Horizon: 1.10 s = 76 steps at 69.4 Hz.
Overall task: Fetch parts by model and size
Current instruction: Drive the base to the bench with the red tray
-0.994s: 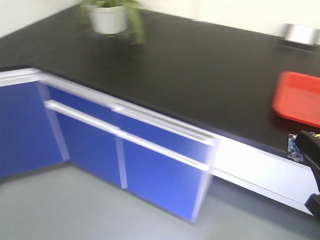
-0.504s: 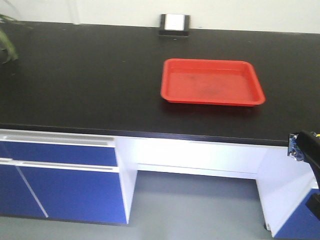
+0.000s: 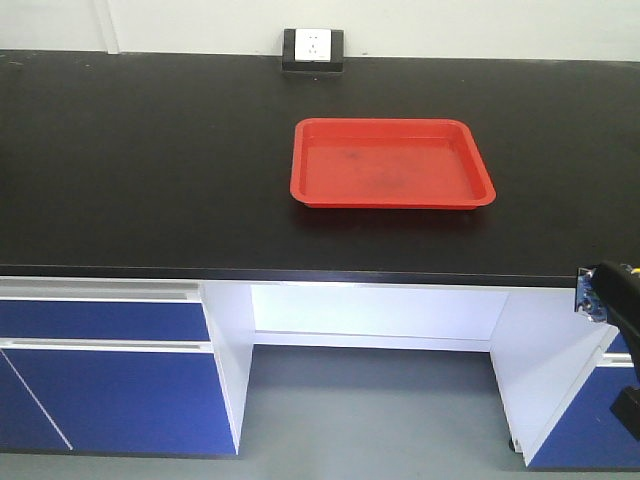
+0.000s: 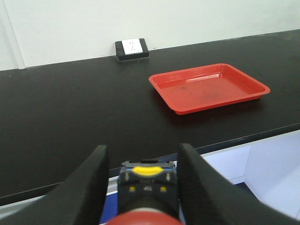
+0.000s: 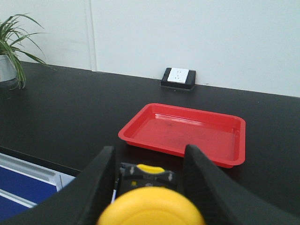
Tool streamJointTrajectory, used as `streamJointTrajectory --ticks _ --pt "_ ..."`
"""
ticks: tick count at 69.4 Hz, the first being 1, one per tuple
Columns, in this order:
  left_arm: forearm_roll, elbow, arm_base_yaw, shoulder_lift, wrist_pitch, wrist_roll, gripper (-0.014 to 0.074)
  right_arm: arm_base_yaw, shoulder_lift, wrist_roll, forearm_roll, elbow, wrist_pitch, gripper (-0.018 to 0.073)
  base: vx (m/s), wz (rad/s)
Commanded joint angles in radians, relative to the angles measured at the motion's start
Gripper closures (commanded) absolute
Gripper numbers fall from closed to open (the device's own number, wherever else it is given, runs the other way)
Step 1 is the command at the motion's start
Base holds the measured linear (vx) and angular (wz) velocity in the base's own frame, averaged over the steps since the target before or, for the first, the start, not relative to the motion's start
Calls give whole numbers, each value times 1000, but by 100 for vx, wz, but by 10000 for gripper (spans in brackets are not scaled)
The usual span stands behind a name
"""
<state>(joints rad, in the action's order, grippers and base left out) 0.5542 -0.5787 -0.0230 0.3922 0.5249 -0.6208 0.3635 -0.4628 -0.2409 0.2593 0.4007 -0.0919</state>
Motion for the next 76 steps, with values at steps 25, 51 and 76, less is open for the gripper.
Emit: streamJointTrajectory --ticks 25,51,76 --pt "29 -28 -5 6 -70 -2 603 -5 -5 3 9 28 79 561 4 -6" --pt "29 -28 -5 6 -69 -2 603 -5 -5 3 9 28 79 561 12 -5" --pt "29 -28 -5 6 -69 -2 603 -5 -5 3 9 28 79 561 20 -4"
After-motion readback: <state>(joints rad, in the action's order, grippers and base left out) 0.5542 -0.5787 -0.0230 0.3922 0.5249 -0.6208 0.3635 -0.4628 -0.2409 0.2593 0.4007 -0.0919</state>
